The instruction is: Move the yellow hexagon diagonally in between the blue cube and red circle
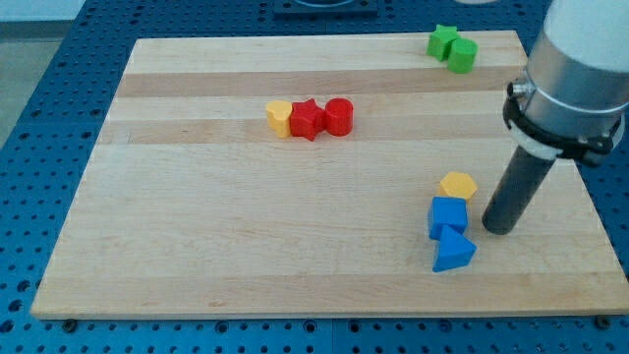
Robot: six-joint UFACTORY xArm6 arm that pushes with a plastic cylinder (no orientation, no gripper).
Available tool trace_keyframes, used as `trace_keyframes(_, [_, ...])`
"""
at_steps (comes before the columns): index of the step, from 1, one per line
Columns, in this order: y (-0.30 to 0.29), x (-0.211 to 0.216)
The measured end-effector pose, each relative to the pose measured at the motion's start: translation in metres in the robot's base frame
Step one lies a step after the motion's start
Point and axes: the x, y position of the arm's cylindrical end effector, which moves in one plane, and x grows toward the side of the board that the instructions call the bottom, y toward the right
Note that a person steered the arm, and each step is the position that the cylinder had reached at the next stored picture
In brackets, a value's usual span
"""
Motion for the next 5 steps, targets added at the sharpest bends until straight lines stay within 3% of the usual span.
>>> trace_keyframes(2, [-0.018,-0.029])
trace_keyframes(5, [-0.134,-0.072])
